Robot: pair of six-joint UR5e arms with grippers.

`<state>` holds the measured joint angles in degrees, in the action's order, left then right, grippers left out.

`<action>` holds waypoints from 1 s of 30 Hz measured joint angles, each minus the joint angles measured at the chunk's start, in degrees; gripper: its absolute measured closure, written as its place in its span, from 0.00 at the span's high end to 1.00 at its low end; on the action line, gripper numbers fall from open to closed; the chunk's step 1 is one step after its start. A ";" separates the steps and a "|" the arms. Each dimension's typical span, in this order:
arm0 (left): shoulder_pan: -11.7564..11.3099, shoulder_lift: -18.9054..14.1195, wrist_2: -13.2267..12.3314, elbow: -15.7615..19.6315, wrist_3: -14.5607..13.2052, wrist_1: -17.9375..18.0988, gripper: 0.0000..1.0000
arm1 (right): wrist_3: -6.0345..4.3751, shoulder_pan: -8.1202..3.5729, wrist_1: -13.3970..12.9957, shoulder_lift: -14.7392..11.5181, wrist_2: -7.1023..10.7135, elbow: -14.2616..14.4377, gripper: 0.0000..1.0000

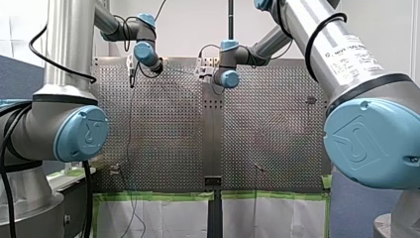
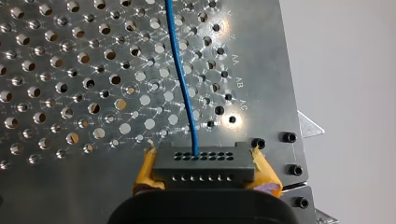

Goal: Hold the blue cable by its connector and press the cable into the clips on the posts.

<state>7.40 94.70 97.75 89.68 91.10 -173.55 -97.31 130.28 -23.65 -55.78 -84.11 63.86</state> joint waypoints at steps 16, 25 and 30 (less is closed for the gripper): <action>0.01 0.09 0.08 -0.81 -0.83 -0.04 1.00 | 0.05 -0.03 0.02 0.02 0.08 -0.01 0.00; 0.56 0.08 2.86 -0.77 -2.56 0.13 0.00 | 0.07 -0.06 0.08 0.00 0.08 -0.03 0.00; 1.42 0.07 4.14 -0.70 -4.92 1.35 0.00 | 0.09 -0.04 0.16 0.00 0.08 -0.02 0.00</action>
<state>8.82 94.78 101.90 88.98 86.17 -172.21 -97.23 130.24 -23.49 -55.77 -84.03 63.84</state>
